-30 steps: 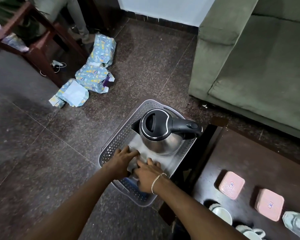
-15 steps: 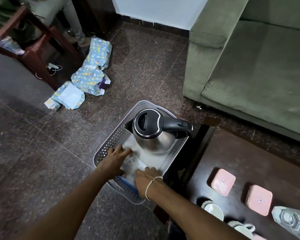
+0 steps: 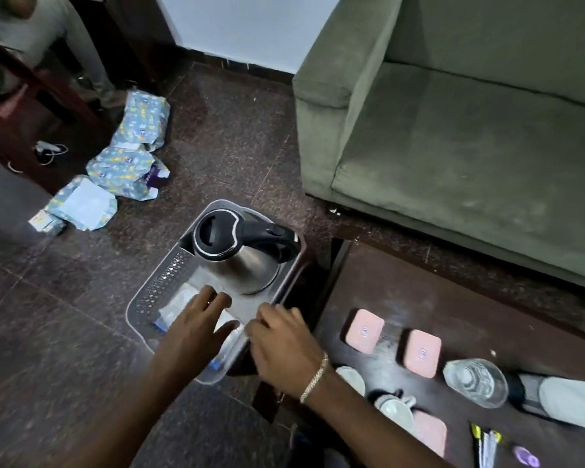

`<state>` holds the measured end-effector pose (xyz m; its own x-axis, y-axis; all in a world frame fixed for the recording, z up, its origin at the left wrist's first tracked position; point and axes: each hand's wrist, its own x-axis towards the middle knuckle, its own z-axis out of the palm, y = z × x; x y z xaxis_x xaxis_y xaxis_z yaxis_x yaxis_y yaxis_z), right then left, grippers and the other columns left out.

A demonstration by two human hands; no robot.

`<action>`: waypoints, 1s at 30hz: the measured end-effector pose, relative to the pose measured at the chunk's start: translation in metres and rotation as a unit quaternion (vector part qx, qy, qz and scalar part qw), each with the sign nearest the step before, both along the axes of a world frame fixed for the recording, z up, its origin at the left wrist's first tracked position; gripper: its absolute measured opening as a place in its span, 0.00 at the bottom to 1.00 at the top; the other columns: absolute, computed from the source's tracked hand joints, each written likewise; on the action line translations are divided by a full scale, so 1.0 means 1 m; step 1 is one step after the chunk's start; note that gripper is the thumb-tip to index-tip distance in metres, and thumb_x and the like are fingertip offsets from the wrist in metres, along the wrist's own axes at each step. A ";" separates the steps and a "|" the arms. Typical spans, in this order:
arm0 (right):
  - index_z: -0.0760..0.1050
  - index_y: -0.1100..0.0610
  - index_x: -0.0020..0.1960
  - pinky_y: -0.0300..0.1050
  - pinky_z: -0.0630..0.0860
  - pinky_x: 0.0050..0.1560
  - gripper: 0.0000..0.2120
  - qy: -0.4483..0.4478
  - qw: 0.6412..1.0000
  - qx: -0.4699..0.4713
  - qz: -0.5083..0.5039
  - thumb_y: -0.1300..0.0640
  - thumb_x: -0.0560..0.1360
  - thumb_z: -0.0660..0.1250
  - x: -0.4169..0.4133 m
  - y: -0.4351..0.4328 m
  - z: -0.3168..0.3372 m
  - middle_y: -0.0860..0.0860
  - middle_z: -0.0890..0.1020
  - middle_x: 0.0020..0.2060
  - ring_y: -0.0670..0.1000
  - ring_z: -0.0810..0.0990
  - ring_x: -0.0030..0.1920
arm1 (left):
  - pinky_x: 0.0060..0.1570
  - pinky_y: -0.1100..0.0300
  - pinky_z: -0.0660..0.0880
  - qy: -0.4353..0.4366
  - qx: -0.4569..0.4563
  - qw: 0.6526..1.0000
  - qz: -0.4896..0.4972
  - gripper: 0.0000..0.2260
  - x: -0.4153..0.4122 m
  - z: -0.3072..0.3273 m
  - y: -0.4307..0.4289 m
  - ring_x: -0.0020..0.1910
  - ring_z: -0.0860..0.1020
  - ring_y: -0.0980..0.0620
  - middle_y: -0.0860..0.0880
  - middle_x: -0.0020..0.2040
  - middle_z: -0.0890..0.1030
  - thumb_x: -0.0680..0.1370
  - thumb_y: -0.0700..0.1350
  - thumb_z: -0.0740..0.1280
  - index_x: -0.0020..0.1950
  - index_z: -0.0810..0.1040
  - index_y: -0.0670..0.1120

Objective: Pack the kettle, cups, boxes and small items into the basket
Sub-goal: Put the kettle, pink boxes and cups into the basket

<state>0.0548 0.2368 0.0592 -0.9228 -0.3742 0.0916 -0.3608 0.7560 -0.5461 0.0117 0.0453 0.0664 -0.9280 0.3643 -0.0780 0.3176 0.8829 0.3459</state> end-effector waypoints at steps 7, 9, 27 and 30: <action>0.79 0.53 0.54 0.52 0.77 0.48 0.10 -0.067 0.977 0.005 -0.201 0.57 0.73 0.69 0.050 0.144 -0.036 0.51 0.77 0.48 0.56 0.79 0.47 | 0.57 0.49 0.77 -0.095 0.035 0.989 -0.111 0.14 0.037 -0.035 0.118 0.57 0.78 0.44 0.47 0.59 0.74 0.79 0.50 0.72 0.60 0.77 0.45; 0.78 0.54 0.60 0.53 0.76 0.51 0.16 -0.131 0.960 0.072 -0.235 0.54 0.72 0.71 0.064 0.181 -0.055 0.53 0.77 0.52 0.59 0.80 0.51 | 0.61 0.47 0.75 -0.116 -0.003 0.980 -0.164 0.18 0.043 -0.058 0.154 0.61 0.75 0.44 0.47 0.64 0.71 0.79 0.52 0.69 0.66 0.74 0.46; 0.51 0.57 0.80 0.66 0.52 0.72 0.46 -0.279 0.888 0.296 -0.215 0.50 0.69 0.71 0.092 0.248 -0.141 0.53 0.59 0.78 0.57 0.50 0.80 | 0.57 0.43 0.79 -0.211 -0.204 0.929 -0.227 0.44 0.030 -0.135 0.257 0.69 0.67 0.38 0.50 0.83 0.54 0.74 0.32 0.71 0.84 0.51 0.48; 0.51 0.57 0.80 0.65 0.52 0.72 0.46 -0.276 0.890 0.292 -0.216 0.49 0.70 0.72 0.091 0.247 -0.139 0.53 0.59 0.79 0.55 0.50 0.80 | 0.54 0.44 0.79 -0.196 -0.198 0.932 -0.230 0.42 0.029 -0.137 0.254 0.66 0.69 0.38 0.49 0.81 0.57 0.74 0.31 0.69 0.83 0.52 0.47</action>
<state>0.1455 0.4843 -0.0798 -0.8359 0.1919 -0.5142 0.2346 0.9719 -0.0186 0.0406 0.2992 -0.0710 -0.5530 0.5866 -0.5917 0.6114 0.7681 0.1900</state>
